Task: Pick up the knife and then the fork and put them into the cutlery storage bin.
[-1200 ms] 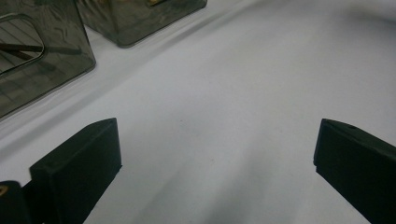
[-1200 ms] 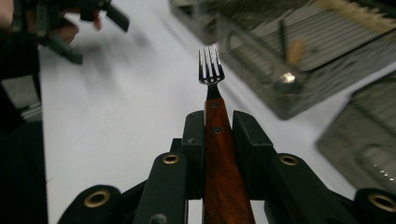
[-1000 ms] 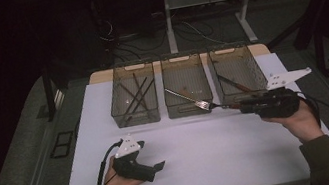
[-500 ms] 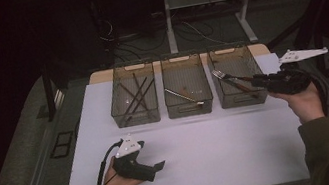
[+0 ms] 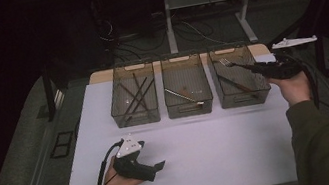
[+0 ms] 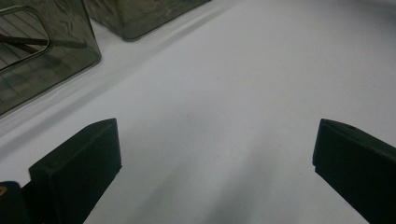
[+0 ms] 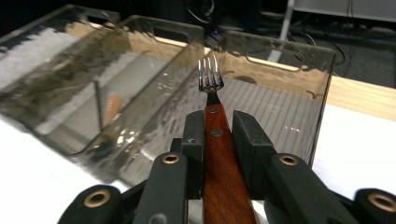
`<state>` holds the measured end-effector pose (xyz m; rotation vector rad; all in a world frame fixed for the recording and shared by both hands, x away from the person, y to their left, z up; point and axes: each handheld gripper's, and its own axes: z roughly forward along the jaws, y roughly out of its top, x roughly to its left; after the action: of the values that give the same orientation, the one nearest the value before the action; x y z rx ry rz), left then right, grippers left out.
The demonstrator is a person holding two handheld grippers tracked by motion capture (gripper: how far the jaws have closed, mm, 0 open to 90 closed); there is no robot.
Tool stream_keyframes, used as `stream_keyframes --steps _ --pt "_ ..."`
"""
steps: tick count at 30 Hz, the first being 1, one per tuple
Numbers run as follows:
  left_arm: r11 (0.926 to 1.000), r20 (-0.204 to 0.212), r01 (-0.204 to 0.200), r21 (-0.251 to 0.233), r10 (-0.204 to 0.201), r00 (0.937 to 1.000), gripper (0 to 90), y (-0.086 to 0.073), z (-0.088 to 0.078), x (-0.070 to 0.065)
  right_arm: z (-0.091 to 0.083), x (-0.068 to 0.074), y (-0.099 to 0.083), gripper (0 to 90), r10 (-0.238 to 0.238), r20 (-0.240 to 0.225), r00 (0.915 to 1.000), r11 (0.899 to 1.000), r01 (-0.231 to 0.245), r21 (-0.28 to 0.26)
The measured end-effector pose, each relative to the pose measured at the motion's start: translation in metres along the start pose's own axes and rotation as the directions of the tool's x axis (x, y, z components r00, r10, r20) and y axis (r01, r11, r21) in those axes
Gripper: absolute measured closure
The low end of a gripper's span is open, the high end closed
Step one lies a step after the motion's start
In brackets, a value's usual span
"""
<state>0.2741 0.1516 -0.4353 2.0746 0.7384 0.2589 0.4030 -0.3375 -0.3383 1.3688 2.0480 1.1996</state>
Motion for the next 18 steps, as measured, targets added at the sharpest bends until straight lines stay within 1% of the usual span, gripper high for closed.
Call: stream_keyframes --steps 2,7,12,14,18 --pt "1.0 -0.003 -0.001 0.001 0.001 1.0 0.0 0.0 0.0 0.0 0.009 -0.003 0.002 75.0 0.01 0.023 0.9997 1.0 -0.01 0.013" --pt "1.0 -0.003 -0.005 -0.001 0.005 1.0 0.0 0.0 0.0 0.0 0.026 -0.008 0.003 74.9 0.04 0.061 0.9974 0.998 -0.042 0.042" --pt "0.9999 -0.006 -0.013 0.0 0.013 0.9999 0.0 0.0 0.001 0.0 0.042 -0.014 0.0 74.9 0.077 0.103 0.9917 0.994 -0.084 0.068" --pt "0.9999 -0.007 -0.014 0.0 0.014 0.9999 0.0 0.0 0.001 -0.001 0.047 -0.016 -0.002 74.9 0.092 0.109 0.9898 0.992 -0.101 0.079" --pt "0.9999 -0.008 -0.015 0.0 0.015 0.9999 0.0 0.0 0.001 -0.001 0.059 -0.018 -0.006 74.9 0.083 0.126 0.9885 0.988 -0.098 0.118"
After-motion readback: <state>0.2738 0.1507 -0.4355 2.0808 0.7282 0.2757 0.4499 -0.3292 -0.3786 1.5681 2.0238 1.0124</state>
